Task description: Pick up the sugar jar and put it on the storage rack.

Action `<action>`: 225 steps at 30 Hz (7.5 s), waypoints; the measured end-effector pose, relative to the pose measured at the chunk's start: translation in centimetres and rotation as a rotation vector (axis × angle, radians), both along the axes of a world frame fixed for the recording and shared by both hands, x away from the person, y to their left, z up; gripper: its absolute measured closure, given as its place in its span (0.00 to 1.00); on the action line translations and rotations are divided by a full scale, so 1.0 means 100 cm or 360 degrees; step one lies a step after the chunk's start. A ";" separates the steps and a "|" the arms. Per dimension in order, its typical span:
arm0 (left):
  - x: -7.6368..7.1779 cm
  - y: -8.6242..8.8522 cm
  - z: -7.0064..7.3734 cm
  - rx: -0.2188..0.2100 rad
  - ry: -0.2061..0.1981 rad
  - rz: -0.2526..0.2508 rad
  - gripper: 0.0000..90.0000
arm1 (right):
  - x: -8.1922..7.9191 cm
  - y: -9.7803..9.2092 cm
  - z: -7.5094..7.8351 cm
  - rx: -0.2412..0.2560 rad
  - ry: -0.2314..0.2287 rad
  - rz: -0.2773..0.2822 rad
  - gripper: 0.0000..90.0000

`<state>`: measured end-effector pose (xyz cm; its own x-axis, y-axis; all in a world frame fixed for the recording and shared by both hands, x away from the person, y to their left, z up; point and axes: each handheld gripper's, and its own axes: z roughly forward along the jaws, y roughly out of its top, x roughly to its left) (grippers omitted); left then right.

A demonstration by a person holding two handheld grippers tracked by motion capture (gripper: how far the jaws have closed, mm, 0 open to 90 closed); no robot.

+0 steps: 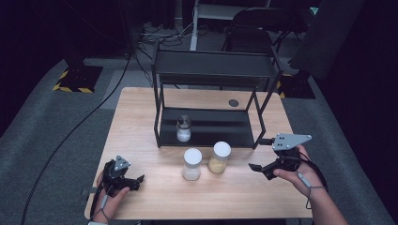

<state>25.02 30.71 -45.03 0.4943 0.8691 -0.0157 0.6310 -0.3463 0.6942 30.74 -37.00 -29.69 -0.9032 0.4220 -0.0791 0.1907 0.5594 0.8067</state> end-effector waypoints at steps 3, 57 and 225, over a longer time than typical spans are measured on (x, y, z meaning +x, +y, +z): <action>0.000 0.000 0.000 0.0000 0.0000 0.0000 0.01 | 0.002 0.006 0.003 -0.0007 -0.0005 0.0016 0.06; 0.000 0.000 0.000 -0.0001 -0.0001 0.0003 0.01 | 0.032 0.090 0.017 -0.0015 -0.0005 0.0223 0.06; 0.001 0.000 0.000 0.0002 0.0000 0.0006 0.01 | 0.115 0.185 0.033 -0.0286 0.0059 0.0223 0.37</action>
